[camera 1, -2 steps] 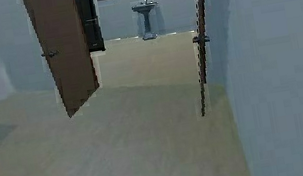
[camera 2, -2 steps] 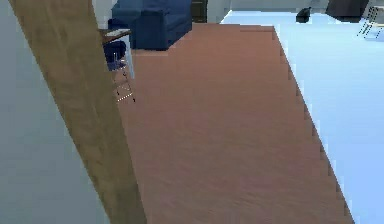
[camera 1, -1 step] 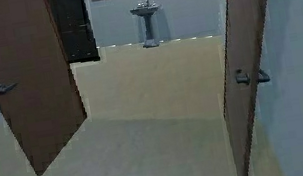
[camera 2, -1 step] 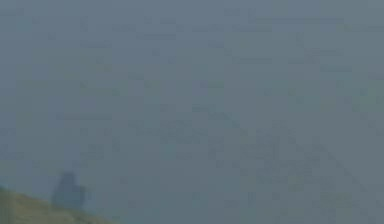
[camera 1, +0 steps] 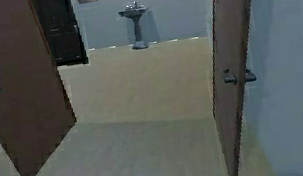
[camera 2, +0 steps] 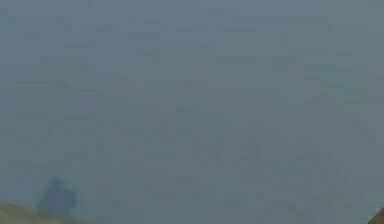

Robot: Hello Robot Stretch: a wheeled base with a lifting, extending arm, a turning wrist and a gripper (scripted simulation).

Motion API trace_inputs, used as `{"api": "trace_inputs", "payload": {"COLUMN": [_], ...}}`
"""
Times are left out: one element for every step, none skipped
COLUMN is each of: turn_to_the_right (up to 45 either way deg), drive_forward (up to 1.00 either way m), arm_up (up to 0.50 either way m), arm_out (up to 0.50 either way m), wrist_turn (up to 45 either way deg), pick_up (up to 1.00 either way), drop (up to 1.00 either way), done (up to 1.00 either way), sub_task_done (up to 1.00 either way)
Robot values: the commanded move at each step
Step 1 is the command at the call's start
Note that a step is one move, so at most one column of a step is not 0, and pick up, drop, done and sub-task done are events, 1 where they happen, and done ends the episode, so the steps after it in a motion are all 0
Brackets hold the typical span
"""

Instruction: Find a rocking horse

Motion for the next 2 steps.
{"api": "trace_inputs", "payload": {"turn_to_the_right": [0.0, 39.0], "drive_forward": [1.00, 0.00], "arm_up": [0.00, 0.00], "arm_out": [0.00, 0.00], "wrist_turn": [0.0, 0.0], "pick_up": [0.00, 0.00], "drop": [0.00, 0.00], "done": [0.00, 0.00], "sub_task_done": [0.00, 0.00]}}
